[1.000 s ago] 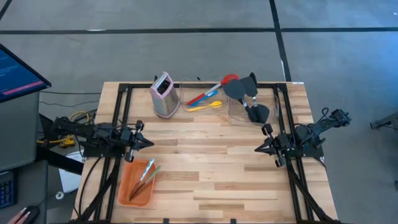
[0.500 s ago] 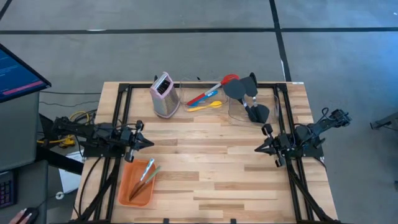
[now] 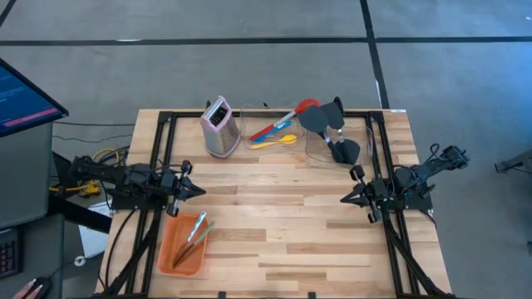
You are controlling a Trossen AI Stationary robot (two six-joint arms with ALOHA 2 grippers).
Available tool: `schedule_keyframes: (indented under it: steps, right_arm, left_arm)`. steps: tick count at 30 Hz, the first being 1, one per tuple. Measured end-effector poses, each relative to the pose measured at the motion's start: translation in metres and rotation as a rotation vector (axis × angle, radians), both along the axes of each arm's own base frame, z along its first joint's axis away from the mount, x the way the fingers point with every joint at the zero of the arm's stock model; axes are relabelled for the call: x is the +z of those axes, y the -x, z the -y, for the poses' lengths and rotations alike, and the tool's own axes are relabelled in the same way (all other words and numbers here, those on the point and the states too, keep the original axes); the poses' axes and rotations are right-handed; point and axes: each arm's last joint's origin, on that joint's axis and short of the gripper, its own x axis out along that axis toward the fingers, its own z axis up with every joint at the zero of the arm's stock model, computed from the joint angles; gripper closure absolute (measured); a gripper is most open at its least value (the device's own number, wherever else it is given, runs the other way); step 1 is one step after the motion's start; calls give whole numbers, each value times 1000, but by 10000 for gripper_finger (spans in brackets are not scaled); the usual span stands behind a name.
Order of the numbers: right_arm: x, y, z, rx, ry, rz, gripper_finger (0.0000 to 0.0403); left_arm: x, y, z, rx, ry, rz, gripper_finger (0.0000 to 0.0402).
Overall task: Pick & Place Kitchen Items
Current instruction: Return to Home Position
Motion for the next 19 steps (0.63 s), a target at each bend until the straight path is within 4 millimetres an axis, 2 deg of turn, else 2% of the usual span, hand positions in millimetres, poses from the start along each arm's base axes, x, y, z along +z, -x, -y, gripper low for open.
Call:
schedule_keyframes:
  steps: [19]
  right_arm:
    - [0,0,0,0,0,0,403]
  left_arm:
    - [1,0,0,0,2,7,400]
